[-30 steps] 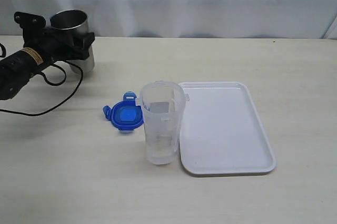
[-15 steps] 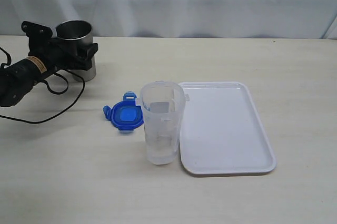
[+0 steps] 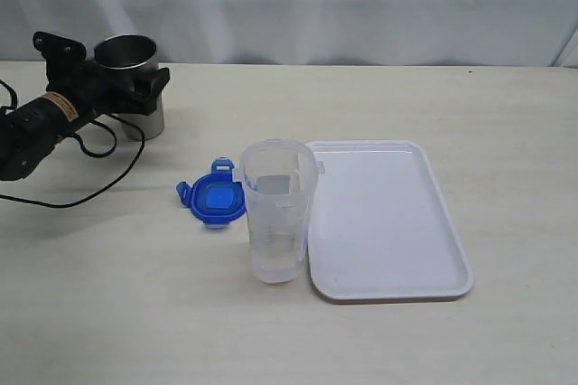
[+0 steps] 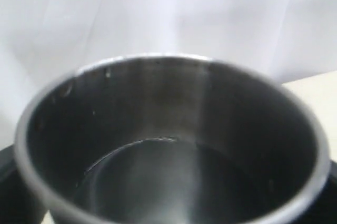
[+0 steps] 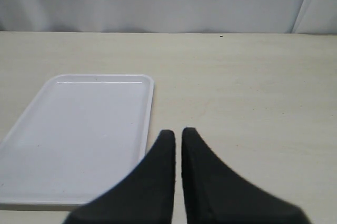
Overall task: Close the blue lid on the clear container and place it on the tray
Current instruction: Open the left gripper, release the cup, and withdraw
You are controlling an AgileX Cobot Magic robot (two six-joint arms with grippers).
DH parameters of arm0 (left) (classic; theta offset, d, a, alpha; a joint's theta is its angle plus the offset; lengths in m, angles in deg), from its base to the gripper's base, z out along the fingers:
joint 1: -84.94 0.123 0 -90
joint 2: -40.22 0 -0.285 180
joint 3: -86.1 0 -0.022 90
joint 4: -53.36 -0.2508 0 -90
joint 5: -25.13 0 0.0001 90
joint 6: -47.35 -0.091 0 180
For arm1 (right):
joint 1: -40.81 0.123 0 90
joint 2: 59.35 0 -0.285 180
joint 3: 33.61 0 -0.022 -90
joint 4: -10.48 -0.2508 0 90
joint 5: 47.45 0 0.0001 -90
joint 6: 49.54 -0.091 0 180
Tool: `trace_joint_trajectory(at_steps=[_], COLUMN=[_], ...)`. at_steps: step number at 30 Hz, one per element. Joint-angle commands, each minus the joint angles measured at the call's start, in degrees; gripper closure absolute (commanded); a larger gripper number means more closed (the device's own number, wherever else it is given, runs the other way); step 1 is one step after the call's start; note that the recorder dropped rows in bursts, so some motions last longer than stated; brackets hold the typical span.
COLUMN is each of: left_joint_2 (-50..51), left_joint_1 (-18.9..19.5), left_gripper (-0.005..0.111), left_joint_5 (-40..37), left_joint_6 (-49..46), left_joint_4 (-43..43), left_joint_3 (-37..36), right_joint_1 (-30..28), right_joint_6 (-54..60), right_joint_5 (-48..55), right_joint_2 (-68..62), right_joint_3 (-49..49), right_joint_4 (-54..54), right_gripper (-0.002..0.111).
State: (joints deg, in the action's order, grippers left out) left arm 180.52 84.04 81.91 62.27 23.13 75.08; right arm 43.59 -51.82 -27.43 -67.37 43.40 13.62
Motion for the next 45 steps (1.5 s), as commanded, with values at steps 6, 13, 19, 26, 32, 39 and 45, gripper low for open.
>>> trace_joint_trajectory(at_steps=[6,13,19,26,32,39,45], left_joint_2=[-0.6,-0.6,-0.6,-0.6,-2.3,-7.1,-11.0], left_joint_1=[0.2,0.2,0.2,1.3,1.8,1.8,1.8], left_gripper=[0.014,0.014,0.014,0.014,0.014,0.014,0.014], left_joint_5=[-1.0,-3.9,-3.3,0.9,1.4,1.4,1.6], left_joint_6=[-0.1,-0.1,-0.1,-0.1,-1.1,-3.9,-4.5], left_joint_4=[-0.5,-0.7,-0.6,-0.5,-0.6,-0.6,-0.6], left_joint_3=[0.3,0.3,-1.0,-4.7,-8.0,-13.6,-18.3], right_joint_1=[-0.2,-0.2,-0.2,-0.2,-0.2,-0.2,-0.2], right_joint_6=[0.0,0.0,0.0,0.0,0.0,0.0,0.0], right_joint_5=[-0.2,-0.2,-0.2,-0.2,-0.2,-0.2,-0.2], right_joint_2=[0.2,0.2,0.2,0.2,0.2,0.2,0.2], right_joint_3=[0.2,0.2,0.2,0.2,0.2,0.2,0.2], right_joint_4=[0.0,0.0,0.0,0.0,0.0,0.0,0.0], right_gripper=[0.104,0.104,0.104,0.104,0.104,0.104,0.104])
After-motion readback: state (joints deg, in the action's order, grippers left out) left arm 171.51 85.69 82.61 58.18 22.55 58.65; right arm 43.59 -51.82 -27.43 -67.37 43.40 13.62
